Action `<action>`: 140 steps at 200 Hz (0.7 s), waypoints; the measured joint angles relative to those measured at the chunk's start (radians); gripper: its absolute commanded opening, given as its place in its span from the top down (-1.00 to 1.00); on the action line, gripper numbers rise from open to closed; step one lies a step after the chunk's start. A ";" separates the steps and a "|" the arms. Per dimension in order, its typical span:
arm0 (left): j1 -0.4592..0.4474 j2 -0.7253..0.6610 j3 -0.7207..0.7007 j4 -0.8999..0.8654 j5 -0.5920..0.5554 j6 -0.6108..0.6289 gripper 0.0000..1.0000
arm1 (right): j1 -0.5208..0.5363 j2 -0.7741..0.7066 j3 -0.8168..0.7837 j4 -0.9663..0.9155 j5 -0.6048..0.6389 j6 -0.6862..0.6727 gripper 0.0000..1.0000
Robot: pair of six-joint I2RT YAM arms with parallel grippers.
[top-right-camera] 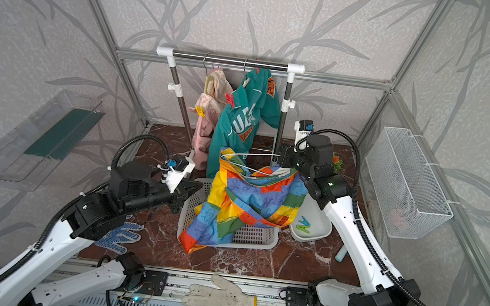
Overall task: Remove the clothespins securing jackets to the hanger
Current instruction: Remove the jacket from the hanger.
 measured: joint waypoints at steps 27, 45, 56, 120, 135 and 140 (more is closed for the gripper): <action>0.000 0.000 -0.017 -0.001 -0.044 -0.009 1.00 | 0.003 0.000 0.000 0.019 -0.027 0.033 1.00; 0.000 0.006 -0.019 0.005 -0.064 -0.010 1.00 | 0.022 -0.002 0.000 0.021 -0.040 0.034 1.00; 0.000 0.011 -0.019 0.013 -0.071 -0.010 1.00 | 0.026 -0.008 -0.003 0.023 -0.050 0.034 1.00; 0.000 0.095 0.055 0.076 -0.112 0.042 -0.07 | 0.085 -0.062 -0.010 0.050 -0.126 0.044 1.00; 0.000 0.095 0.090 0.093 -0.121 0.058 -0.13 | 0.104 -0.062 -0.013 0.059 -0.140 0.038 1.00; 0.000 0.095 0.100 0.097 -0.124 0.067 -0.16 | 0.109 -0.062 -0.016 0.061 -0.142 0.035 1.00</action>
